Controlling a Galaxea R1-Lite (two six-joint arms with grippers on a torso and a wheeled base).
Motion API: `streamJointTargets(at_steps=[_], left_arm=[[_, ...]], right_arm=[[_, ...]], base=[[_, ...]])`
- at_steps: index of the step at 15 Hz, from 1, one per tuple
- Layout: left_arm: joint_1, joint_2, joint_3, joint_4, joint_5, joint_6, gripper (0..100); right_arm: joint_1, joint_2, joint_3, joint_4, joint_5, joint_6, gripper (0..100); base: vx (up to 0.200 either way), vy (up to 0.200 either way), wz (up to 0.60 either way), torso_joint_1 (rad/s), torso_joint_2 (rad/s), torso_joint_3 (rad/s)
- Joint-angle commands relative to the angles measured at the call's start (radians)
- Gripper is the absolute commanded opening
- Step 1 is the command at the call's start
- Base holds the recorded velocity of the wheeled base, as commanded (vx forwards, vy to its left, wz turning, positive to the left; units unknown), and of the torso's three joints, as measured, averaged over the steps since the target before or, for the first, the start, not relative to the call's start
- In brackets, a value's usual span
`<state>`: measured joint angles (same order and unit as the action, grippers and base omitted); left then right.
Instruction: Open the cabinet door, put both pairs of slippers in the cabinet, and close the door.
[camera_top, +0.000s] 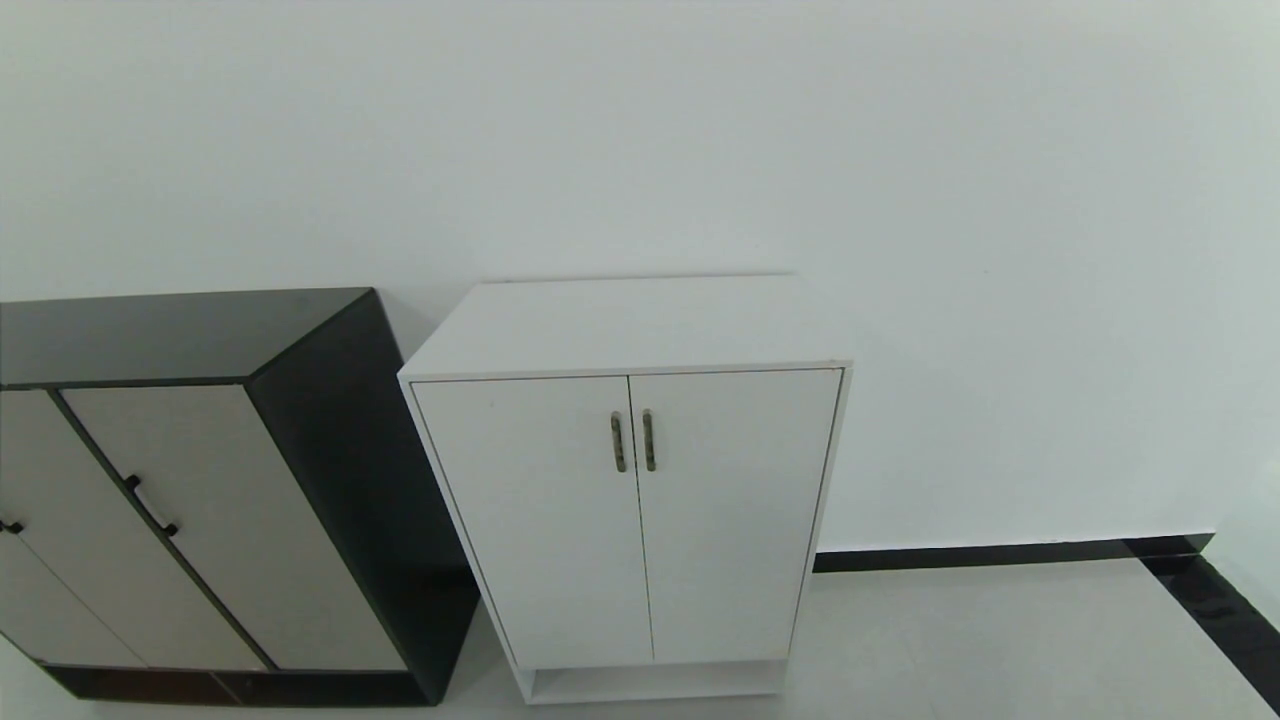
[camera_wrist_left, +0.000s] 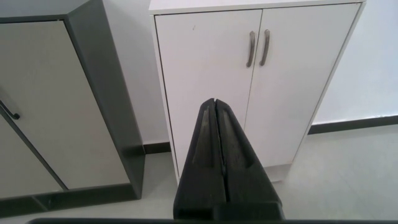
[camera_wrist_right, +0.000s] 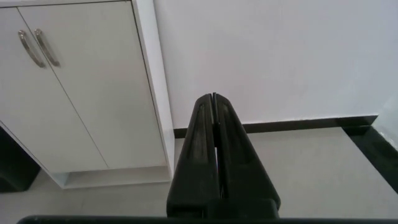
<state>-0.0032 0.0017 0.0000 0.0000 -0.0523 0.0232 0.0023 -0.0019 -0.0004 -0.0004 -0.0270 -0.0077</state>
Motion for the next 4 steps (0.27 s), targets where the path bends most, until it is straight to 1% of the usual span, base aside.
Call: streamJointTargets(at_steps=[1,4], left_arm=[[0.000,0.000,0.000,0.000,0.000,0.000,0],[0.000,0.000,0.000,0.000,0.000,0.000,0]], right_arm=[[0.001,0.002,0.000,0.002,0.001,0.000,0],[0.001,0.002,0.000,0.000,-0.001,0.002,0]], base=[[0.000,0.000,0.00,0.000,0.00,0.000],[0.000,0.000,0.00,0.000,0.00,0.000]])
